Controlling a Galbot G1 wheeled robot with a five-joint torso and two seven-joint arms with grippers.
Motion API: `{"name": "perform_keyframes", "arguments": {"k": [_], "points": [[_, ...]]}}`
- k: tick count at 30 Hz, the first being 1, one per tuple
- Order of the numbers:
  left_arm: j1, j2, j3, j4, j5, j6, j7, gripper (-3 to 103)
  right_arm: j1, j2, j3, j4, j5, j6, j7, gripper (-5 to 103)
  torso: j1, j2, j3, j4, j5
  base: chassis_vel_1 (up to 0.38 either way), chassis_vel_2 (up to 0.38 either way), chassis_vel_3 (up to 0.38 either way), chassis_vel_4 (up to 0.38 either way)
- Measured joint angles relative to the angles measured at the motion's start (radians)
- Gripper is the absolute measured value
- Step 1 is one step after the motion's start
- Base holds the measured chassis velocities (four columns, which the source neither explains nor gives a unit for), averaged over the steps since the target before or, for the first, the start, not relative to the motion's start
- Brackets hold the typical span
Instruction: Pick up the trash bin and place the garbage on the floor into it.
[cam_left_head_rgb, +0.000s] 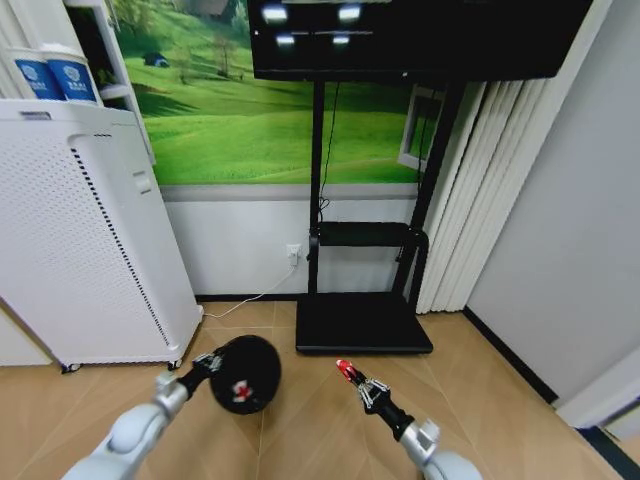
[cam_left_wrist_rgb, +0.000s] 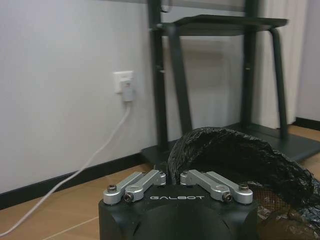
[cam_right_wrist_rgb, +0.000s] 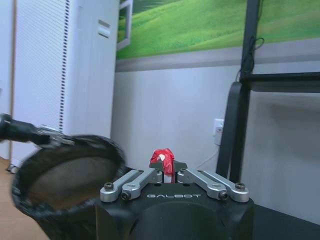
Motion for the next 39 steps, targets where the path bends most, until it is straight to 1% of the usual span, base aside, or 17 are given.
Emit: {"name": "perform_keyframes", "arguments": {"k": [2,3,6,7,10,13,19,20,22,27,28,30,32,33,35,36,39], "points": [[-0.032,-0.008,0.067,0.006,0.001,-0.008,0.012,7,-0.045,0.008,-0.002,0.036,-0.018,0.019,-0.022,9,0.000,0.000,0.000,-0.0001,-0.0001,0.000,0.000,0.000,0.000],[-0.032,-0.008,0.067,0.006,0.001,-0.008,0.012,7,-0.045,0.008,-0.002,0.036,-0.018,0.019,-0.022,9,0.000,0.000,0.000,-0.0001,-0.0001,0.000,0.000,0.000,0.000],[-0.047,-0.023,0.117,0.011,0.005,-0.015,0.020,7,-0.072,0.021,-0.015,0.053,-0.050,0.033,-0.041,8,0.000,0.000,0.000,0.0000,-0.0003,0.000,0.000,0.000,0.000],[-0.053,-0.033,0.146,0.016,0.010,-0.024,0.034,7,-0.084,0.028,-0.030,0.053,-0.069,0.042,-0.055,7,0.000,0.000,0.000,0.0000,0.0000,0.000,0.000,0.000,0.000],[-0.055,-0.043,0.170,0.020,0.012,-0.034,0.048,7,-0.092,0.034,-0.040,0.043,-0.085,0.055,-0.068,7,0.000,0.000,0.000,0.0002,0.0001,0.000,0.000,0.000,0.000],[-0.063,-0.082,0.225,0.024,0.026,-0.050,0.080,7,-0.116,0.038,-0.057,0.024,-0.123,0.073,-0.087,7,0.000,0.000,0.000,0.0002,-0.0002,0.000,0.000,0.000,0.000],[-0.059,-0.099,0.244,0.000,0.052,-0.053,0.104,7,-0.121,0.042,-0.073,0.001,-0.149,0.076,-0.092,7,0.000,0.000,0.000,0.0001,0.0000,0.000,0.000,0.000,0.000],[-0.046,-0.110,0.235,-0.008,0.079,-0.053,0.116,7,-0.109,0.043,-0.085,-0.017,-0.155,0.076,-0.089,7,0.000,0.000,0.000,0.0001,-0.0001,0.000,0.000,0.000,0.000],[-0.035,-0.118,0.227,-0.014,0.096,-0.053,0.123,7,-0.098,0.045,-0.093,-0.029,-0.162,0.075,-0.083,7,0.000,0.000,0.000,0.0001,-0.0001,0.000,0.000,0.000,0.000],[-0.002,-0.131,0.218,-0.038,0.108,-0.053,0.131,7,-0.074,0.047,-0.119,-0.049,-0.167,0.065,-0.063,7,0.000,0.000,0.000,0.0003,-0.0002,0.000,0.000,0.000,0.000],[0.004,-0.132,0.216,-0.042,0.108,-0.053,0.132,7,-0.068,0.046,-0.125,-0.054,-0.170,0.063,-0.059,3,0.000,0.000,0.000,0.0003,-0.0001,0.000,0.000,0.000,0.000],[0.010,-0.134,0.211,-0.045,0.109,-0.053,0.135,7,-0.063,0.046,-0.128,-0.060,-0.173,0.064,-0.055,5,0.000,0.000,0.000,0.0003,-0.0001,0.000,0.000,0.000,0.000],[0.016,-0.135,0.201,-0.046,0.112,-0.056,0.139,7,-0.063,0.044,-0.131,-0.064,-0.176,0.064,-0.052,15,0.000,0.000,0.000,0.0003,-0.0001,0.000,0.000,0.000,0.000],[0.016,-0.135,0.201,-0.046,0.112,-0.056,0.139,7,-0.063,0.044,-0.131,-0.064,-0.176,0.064,-0.052,15,0.000,0.000,0.000,0.0003,-0.0001,0.000,0.000,0.000,0.000],[0.021,-0.135,0.194,-0.046,0.114,-0.057,0.146,7,-0.067,0.046,-0.129,-0.067,-0.177,0.065,-0.049,25,0.000,0.000,0.000,0.0003,-0.0002,0.000,0.000,0.000,0.000],[0.021,-0.135,0.194,-0.046,0.114,-0.057,0.146,7,-0.067,0.046,-0.129,-0.067,-0.177,0.065,-0.049,25,0.000,0.000,0.000,0.0003,-0.0002,0.000,0.000,0.000,0.000],[0.029,-0.141,0.180,-0.045,0.115,-0.057,0.147,7,-0.070,0.050,-0.126,-0.066,-0.179,0.065,-0.038,42,0.000,0.000,0.000,0.0001,-0.0002,0.000,0.000,0.000,0.000]]}}
